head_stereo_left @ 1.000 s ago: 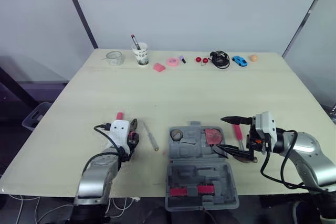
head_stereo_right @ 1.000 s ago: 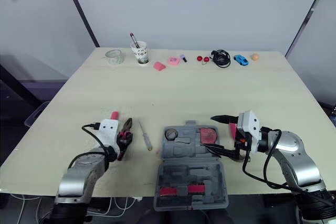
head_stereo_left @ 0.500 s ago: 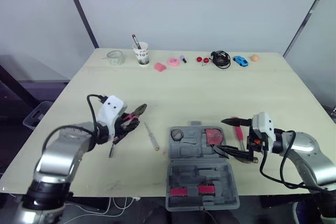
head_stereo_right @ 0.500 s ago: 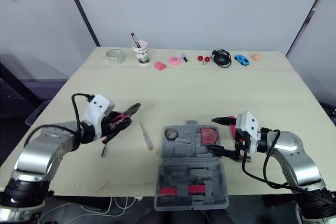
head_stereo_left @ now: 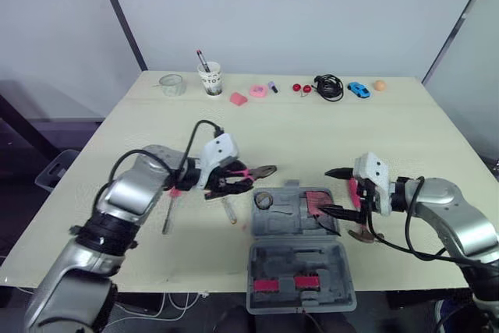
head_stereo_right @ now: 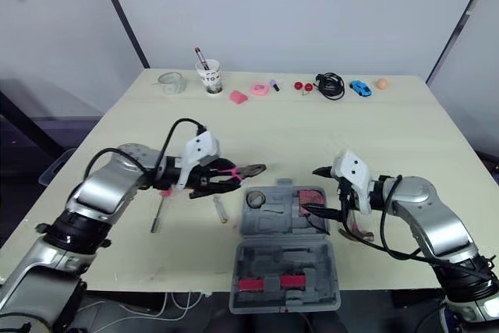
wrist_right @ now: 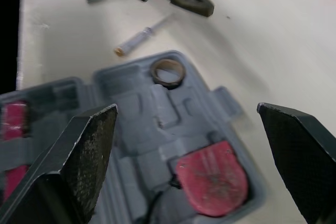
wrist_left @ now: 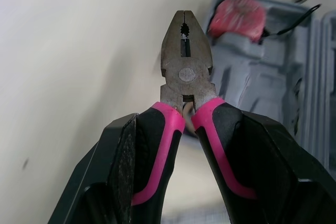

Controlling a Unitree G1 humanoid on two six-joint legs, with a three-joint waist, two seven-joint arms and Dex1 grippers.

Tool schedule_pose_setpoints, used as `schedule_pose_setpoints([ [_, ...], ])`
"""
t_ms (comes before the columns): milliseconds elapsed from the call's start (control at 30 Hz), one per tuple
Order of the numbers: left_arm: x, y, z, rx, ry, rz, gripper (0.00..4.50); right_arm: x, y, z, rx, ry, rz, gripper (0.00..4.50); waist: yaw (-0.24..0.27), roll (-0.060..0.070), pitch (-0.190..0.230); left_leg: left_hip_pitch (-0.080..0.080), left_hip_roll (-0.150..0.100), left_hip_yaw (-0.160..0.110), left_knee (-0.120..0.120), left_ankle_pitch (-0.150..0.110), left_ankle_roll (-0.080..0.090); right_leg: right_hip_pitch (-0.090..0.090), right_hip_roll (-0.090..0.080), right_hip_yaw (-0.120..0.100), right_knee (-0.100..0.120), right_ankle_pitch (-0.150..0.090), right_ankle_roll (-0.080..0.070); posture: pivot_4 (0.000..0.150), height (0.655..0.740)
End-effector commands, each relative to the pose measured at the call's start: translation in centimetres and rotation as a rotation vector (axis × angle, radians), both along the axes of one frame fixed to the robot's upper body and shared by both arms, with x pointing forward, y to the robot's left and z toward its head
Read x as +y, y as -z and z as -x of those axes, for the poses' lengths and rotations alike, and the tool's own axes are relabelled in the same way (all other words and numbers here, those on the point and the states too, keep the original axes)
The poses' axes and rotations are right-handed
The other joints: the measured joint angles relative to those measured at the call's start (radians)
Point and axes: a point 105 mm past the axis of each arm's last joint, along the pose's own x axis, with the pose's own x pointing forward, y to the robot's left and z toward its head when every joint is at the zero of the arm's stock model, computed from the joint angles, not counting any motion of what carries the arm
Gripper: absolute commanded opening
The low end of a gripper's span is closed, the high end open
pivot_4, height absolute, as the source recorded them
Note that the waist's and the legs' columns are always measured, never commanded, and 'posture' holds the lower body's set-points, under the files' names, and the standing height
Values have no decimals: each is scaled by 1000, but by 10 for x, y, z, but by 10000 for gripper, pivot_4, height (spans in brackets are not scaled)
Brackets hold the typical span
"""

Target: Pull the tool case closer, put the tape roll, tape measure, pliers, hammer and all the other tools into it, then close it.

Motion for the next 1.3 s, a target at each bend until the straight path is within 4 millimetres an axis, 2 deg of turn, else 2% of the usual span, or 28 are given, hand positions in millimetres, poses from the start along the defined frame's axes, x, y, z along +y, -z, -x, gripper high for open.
schedule_pose_setpoints([
  [33, -36, -10, 2, -42, 154, 15, 24383, 6, -14, -8, -54, 19, 76, 45000, 0, 0, 0, 0, 0, 0, 0, 0, 0, 0, 0, 0, 0, 0, 0, 1500, 7400],
  [200, -67, -10, 3, -25, 258, 36, 24383, 13, -15, -15, -29, 28, 154, 45000, -1, 0, 0, -1, 0, 0, 0, 0, 0, 0, 0, 0, 0, 0, 0, 1500, 7400],
  [333, -81, -10, 2, -23, 312, 33, 24383, 19, -15, -16, -18, 9, 216, 45000, -2, 1, 1, -1, 0, -1, 1, 0, 0, -1, 1, 0, 0, 0, 0, 1500, 7400],
  [600, -93, -5, 2, -12, 370, 17, 24383, 32, -12, -13, 2, -57, 287, 45000, -4, 1, 1, -1, 0, -1, 0, 0, 0, -1, 1, 0, 0, 0, 0, 1500, 7400],
  [767, -100, -4, 3, -27, 391, 25, 24383, 34, -5, -15, 7, -77, 349, 45000, -4, 1, 1, -1, 0, -2, 1, 0, 0, -1, 1, 0, 0, 0, 0, 1500, 7400],
  [833, -102, -3, 4, -29, 394, 31, 24383, 35, -3, -16, 15, -85, 359, 39861, -4, 1, 1, -1, 0, -2, 1, 0, 0, -1, 1, 0, 0, 0, 0, 1500, 7400],
  [867, -102, -2, 4, -29, 395, 32, 24383, 35, -3, -16, 18, -87, 361, 34604, -4, 1, 1, -1, 0, -2, 1, 0, 0, -1, 1, 0, 0, 0, 0, 1500, 7400],
  [900, -102, -2, 4, -28, 395, 33, 24383, 35, -2, -16, 19, -88, 362, 31729, -4, 1, 1, -2, 0, -2, 1, 0, 0, -1, 1, 0, 0, 0, 0, 1500, 7400],
  [933, -102, -1, 4, -28, 395, 31, 24383, 35, -2, -17, 19, -89, 365, 26381, -4, 1, 1, -2, 0, -2, 1, 0, 0, -1, 1, 0, 0, 0, 0, 1500, 7400],
  [967, -101, -1, 4, -30, 397, 27, 24383, 35, -2, -17, 17, -90, 369, 23508, -4, 1, 1, -2, 0, -2, 1, 0, 0, -1, 1, 0, 0, 0, 0, 1500, 7400],
  [1033, -101, -1, 4, -32, 396, 26, 24383, 35, -2, -18, 17, -90, 370, 14325, -4, 2, 1, -1, 0, -2, 1, 0, 0, -1, 1, 0, 0, 0, 0, 1500, 7400],
  [1100, -101, -1, 3, -36, 398, 25, 24383, 35, -2, -18, 18, -93, 371, 10752, -4, 2, 1, -1, 0, -2, 1, 0, 0, -1, 1, 0, 0, 0, 0, 1500, 7400],
  [1300, -100, 2, 4, -31, 401, 27, 24383, 35, -2, -20, 11, -83, 367, 10667, -4, 2, 1, -2, 0, -2, 1, 0, 0, -1, 1, 0, 1, 0, 0, 1500, 7400],
])
